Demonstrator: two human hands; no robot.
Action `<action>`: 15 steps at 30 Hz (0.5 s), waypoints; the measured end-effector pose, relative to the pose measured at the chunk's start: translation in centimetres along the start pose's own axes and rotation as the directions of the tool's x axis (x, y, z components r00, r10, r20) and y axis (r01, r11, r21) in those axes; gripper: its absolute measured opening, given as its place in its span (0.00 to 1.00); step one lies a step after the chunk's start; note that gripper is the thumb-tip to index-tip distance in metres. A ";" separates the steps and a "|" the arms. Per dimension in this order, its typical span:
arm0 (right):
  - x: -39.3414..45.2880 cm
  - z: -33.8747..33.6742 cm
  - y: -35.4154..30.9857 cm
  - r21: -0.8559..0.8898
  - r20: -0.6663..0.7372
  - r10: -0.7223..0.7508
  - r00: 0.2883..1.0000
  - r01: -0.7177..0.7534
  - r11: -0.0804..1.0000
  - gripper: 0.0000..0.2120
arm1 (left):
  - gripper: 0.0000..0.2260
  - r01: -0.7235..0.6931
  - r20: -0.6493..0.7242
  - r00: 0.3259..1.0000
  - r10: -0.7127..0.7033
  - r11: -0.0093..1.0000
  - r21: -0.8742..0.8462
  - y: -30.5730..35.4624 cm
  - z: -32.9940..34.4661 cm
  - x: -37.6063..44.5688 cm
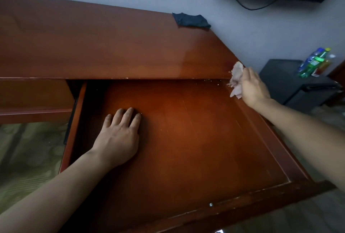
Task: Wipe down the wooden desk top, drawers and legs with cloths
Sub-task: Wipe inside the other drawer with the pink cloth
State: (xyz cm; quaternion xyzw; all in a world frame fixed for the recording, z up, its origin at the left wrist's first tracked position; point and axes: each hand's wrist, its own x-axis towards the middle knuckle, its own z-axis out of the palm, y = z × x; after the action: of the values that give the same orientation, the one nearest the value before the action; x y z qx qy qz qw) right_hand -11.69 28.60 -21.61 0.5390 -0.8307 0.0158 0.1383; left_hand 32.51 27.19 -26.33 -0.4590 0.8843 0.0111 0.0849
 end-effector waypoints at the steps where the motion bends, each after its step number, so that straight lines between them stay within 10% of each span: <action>1: -0.7 0.0 -0.4 0.012 0.030 0.064 0.997 -0.065 0.998 0.35 | 0.36 0.000 0.005 1.000 0.000 1.000 -0.002 0.0 0.0 0.0; 6: -4.4 0.9 -0.9 -0.090 0.152 0.192 0.969 -0.180 0.979 0.31 | 0.31 0.005 -0.015 1.000 -0.005 1.000 -0.029 0.1 0.1 0.2; 15: -8.2 2.1 1.0 -0.315 0.296 -0.159 0.942 0.253 0.914 0.31 | 0.28 0.009 -0.028 1.000 -0.010 0.999 -0.048 0.1 0.6 0.3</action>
State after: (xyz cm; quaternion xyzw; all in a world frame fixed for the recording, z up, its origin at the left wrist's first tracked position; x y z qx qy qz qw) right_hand -9.93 36.02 -25.50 0.5884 -0.7691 -0.2185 0.1206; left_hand 32.28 27.05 -26.95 -0.4652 0.8827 0.0253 0.0616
